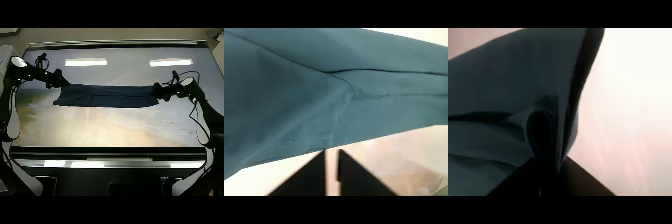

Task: Fold the clothes and pants, and hang the long-sleeved shirts on hangers.

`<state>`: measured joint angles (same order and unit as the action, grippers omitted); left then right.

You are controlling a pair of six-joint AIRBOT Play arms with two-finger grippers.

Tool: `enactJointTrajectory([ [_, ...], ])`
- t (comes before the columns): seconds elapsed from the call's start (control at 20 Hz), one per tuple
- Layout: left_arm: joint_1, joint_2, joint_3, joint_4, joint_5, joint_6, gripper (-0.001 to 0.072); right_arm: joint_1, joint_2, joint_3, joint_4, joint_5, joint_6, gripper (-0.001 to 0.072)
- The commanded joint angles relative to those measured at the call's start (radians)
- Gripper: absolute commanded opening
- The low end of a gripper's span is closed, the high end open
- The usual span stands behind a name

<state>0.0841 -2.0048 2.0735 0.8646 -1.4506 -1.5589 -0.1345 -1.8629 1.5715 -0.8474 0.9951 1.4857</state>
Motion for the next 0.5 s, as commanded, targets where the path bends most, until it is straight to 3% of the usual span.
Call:
enactJointTrajectory([
  [0.0,-0.121,-0.003,0.000,0.000,0.079,-0.103,0.0015,0.002,0.131,0.001,-0.023,0.031,0.040,0.0031],
  [0.2,-0.350,-0.019,-0.029,0.000,0.297,-0.238,0.0014,0.002,0.286,0.001,-0.114,0.111,0.112,0.0032],
  [0.45,-0.597,-0.114,-0.029,-0.017,0.478,-0.420,0.0013,0.002,0.443,0.001,-0.163,0.276,0.183,0.0032],
])
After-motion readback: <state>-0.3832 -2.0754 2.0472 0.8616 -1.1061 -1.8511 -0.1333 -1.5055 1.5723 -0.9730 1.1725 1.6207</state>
